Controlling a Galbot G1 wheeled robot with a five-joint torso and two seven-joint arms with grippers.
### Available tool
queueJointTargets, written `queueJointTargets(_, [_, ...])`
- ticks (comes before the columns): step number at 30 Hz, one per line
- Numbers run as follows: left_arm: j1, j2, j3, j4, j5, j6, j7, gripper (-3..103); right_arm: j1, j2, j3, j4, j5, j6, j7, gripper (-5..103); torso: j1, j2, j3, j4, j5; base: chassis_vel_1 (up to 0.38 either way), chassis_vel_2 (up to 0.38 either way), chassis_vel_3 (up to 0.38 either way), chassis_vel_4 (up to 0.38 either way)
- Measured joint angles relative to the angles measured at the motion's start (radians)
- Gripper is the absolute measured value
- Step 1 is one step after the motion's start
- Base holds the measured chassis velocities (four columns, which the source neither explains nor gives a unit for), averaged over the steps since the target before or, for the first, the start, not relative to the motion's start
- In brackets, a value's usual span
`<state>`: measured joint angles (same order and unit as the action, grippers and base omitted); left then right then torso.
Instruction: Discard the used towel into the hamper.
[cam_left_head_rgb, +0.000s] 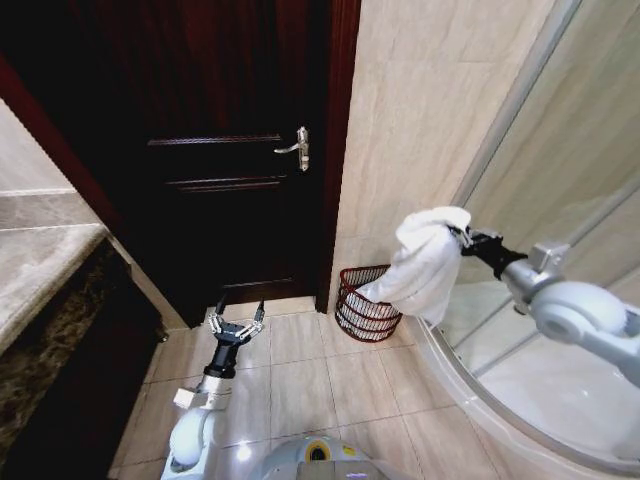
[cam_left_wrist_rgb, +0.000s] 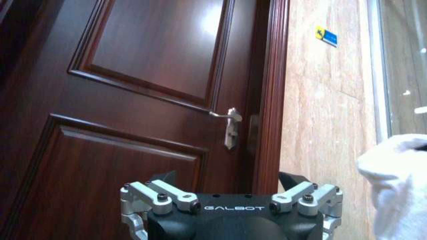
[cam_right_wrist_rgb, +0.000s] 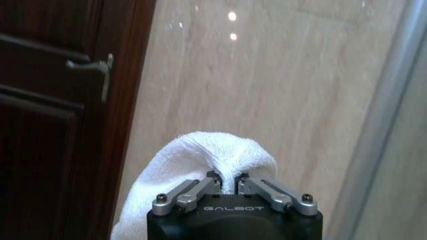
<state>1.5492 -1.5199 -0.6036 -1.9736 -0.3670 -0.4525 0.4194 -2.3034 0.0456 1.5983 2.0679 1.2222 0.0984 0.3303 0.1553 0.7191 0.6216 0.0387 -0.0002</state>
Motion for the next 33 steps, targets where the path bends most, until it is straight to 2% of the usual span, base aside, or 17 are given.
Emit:
queueJointTargets(5, [-0.001,-0.003,0.002,-0.008,0.008,0.003,0.001,100,0.003,-0.080,0.055,-0.019,0.044,0.032,0.082,9,0.000,0.000,0.000,0.0002,0.0001,0.000,0.000,0.000,0.000])
queueJointTargets(8, [0.003,-0.003,-0.001,-0.014,0.007,0.004,0.001,100,0.010,-0.075,0.086,-0.023,0.065,0.012,0.094,9,0.000,0.000,0.000,0.0008,-0.0003,0.000,0.000,0.000,0.000])
queueJointTargets(9, [0.008,0.000,-0.004,-0.017,0.003,0.004,0.001,100,0.030,-0.044,0.087,-0.021,0.058,-0.025,0.065,9,0.000,0.000,0.000,0.0009,-0.0003,0.000,0.000,0.000,0.000])
queueJointTargets(10, [0.014,0.006,-0.011,-0.019,-0.005,0.004,0.001,100,0.056,0.032,0.082,-0.007,0.031,-0.083,-0.001,9,0.000,0.000,0.000,0.0007,-0.0003,0.000,0.000,0.000,0.000])
queueJointTargets(12, [0.014,0.007,-0.012,-0.018,-0.005,0.004,0.001,100,0.056,0.037,0.082,-0.005,0.030,-0.086,-0.004,9,0.000,0.000,0.000,0.0005,-0.0001,0.000,0.000,0.000,0.000])
queueJointTargets(13, [0.012,0.013,-0.016,-0.015,-0.010,0.003,0.000,100,0.061,0.127,0.073,0.034,-0.004,-0.119,-0.042,9,0.000,0.000,0.000,-0.0002,0.0013,0.000,0.000,0.000,0.000])
queueJointTargets(14, [0.009,0.015,-0.016,-0.010,-0.012,0.003,0.000,100,0.066,0.182,0.063,0.060,-0.036,-0.127,-0.048,9,0.000,0.000,0.000,-0.0007,0.0014,0.000,0.000,0.000,0.000])
queueJointTargets(15, [0.009,0.015,-0.016,-0.010,-0.012,0.003,0.000,100,0.066,0.182,0.063,0.060,-0.036,-0.127,-0.048,9,0.000,0.000,0.000,-0.0007,0.0014,0.000,0.000,0.000,0.000])
queueJointTargets(18, [0.003,0.019,-0.009,-0.006,-0.014,0.004,0.000,100,0.100,0.344,0.000,0.142,-0.148,-0.130,-0.110,9,0.000,0.000,0.000,-0.0003,-0.0004,0.000,0.000,0.000,0.000])
queueJointTargets(20, [0.003,0.020,-0.008,-0.006,-0.014,0.004,0.000,100,0.115,0.378,-0.025,0.158,-0.162,-0.129,-0.121,9,0.000,0.000,0.000,-0.0003,-0.0005,0.000,0.000,0.000,0.000])
queueJointTargets(21, [-0.001,0.023,-0.004,-0.005,-0.014,0.007,0.000,100,0.194,0.481,-0.128,0.196,-0.216,-0.128,-0.152,9,0.000,0.000,0.000,-0.0006,0.0004,0.000,0.000,0.000,0.000])
queueJointTargets(23, [-0.010,0.023,0.000,-0.003,-0.011,0.011,0.000,100,0.336,0.591,-0.267,0.227,-0.309,-0.113,-0.173,9,0.000,0.000,0.000,-0.0007,0.0008,0.000,0.000,0.000,0.000])
queueJointTargets(24, [-0.010,0.023,0.000,-0.003,-0.011,0.011,0.000,100,0.336,0.591,-0.267,0.227,-0.309,-0.113,-0.173,9,0.000,0.000,0.000,-0.0007,0.0008,0.000,0.000,0.000,0.000])
queueJointTargets(27, [-0.014,0.018,0.006,-0.007,-0.004,0.019,0.001,100,0.497,0.734,-0.452,0.294,-0.387,-0.123,-0.188,9,0.000,0.000,0.000,0.0001,-0.0001,0.000,0.000,0.000,0.000])
queueJointTargets(28, [-0.014,0.018,0.006,-0.007,-0.004,0.019,0.001,100,0.497,0.734,-0.452,0.294,-0.387,-0.123,-0.188,9,0.000,0.000,0.000,0.0001,-0.0001,0.000,0.000,0.000,0.000])
queueJointTargets(32, [-0.007,0.018,0.003,-0.011,0.001,0.020,0.001,100,0.677,0.900,-0.636,0.318,-0.472,-0.129,-0.218,9,0.000,0.000,0.000,-0.0003,-0.0001,0.000,0.000,0.000,0.000])
queueJointTargets(33, [-0.007,0.018,0.003,-0.011,0.001,0.020,0.001,100,0.677,0.900,-0.636,0.318,-0.472,-0.129,-0.218,9,0.000,0.000,0.000,-0.0003,-0.0001,0.000,0.000,0.000,0.000])
